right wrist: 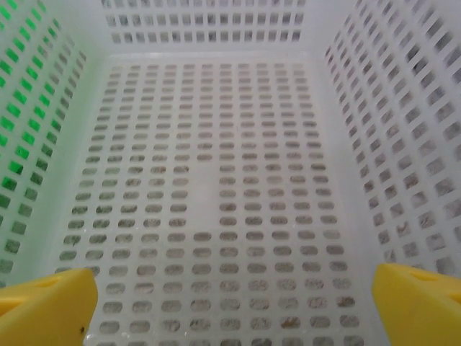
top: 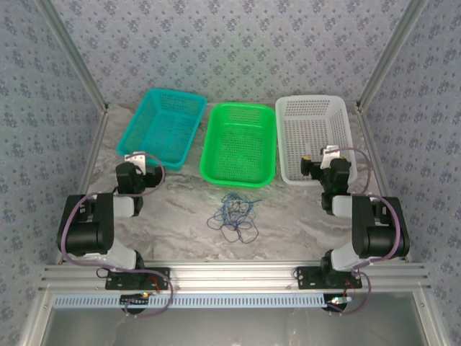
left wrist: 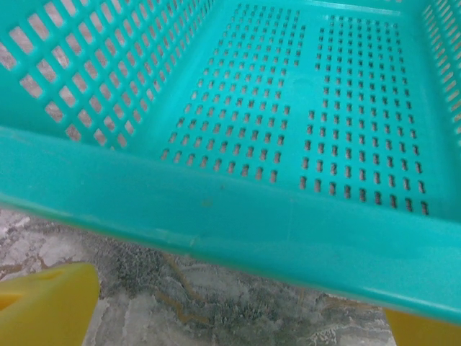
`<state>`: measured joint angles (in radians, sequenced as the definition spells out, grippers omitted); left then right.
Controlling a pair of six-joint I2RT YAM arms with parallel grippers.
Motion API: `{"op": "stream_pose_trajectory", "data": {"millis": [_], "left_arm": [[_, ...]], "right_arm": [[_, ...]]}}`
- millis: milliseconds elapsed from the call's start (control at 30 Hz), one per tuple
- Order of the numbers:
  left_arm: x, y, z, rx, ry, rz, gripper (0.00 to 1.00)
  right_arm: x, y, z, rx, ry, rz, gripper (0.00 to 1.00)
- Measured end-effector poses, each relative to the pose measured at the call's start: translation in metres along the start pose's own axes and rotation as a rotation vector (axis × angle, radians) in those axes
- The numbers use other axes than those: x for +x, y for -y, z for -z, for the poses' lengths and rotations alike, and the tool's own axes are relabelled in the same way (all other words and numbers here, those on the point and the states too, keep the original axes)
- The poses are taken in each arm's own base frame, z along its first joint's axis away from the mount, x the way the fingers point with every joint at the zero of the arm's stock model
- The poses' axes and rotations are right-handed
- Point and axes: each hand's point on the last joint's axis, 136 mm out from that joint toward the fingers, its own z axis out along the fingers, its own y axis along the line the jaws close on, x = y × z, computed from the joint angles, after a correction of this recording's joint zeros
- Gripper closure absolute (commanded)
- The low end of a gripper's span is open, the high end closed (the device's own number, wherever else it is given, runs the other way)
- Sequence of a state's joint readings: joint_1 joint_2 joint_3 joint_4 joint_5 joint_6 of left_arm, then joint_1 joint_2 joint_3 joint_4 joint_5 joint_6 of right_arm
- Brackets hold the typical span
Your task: Untangle the cables
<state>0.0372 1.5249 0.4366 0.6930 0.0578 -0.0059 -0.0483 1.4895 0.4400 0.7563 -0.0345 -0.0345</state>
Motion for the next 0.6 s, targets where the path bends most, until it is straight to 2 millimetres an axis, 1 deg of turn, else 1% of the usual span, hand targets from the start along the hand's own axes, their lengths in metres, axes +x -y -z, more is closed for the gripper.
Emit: {"op": "stream_pose_trajectory", "data": {"millis": [67, 133, 233, 333, 400, 467, 600], "left_arm": [[-0.013, 0.0, -0.001, -0.001, -0.018, 0.0, 0.01], [-0.033, -0.001, 0.004, -0.01, -0.004, 0.004, 0.01], [-0.063, -0.004, 0.018, -0.03, 0.039, 0.025, 0.01], [-0.082, -0.001, 0.035, -0.042, 0.066, 0.028, 0.01], [-0.088, 0.009, 0.044, -0.033, 0.069, 0.014, 0.01], [-0.089, 0.024, 0.052, -0.007, 0.063, -0.005, 0.01], [-0.085, 0.054, 0.065, 0.063, 0.037, -0.043, 0.01]], "right_arm": [[-0.003, 0.0, -0.003, -0.007, -0.052, -0.004, 0.02], [-0.015, 0.0, -0.004, -0.013, -0.07, -0.008, 0.03], [-0.036, -0.001, 0.004, -0.016, -0.07, -0.017, 0.04], [-0.056, -0.005, 0.016, -0.025, -0.07, -0.024, 0.05], [-0.068, -0.011, 0.024, -0.039, -0.075, -0.023, 0.06], [-0.08, -0.019, 0.033, -0.057, -0.083, -0.028, 0.08], [-0.098, -0.032, 0.053, -0.091, -0.117, -0.078, 0.12]]}}
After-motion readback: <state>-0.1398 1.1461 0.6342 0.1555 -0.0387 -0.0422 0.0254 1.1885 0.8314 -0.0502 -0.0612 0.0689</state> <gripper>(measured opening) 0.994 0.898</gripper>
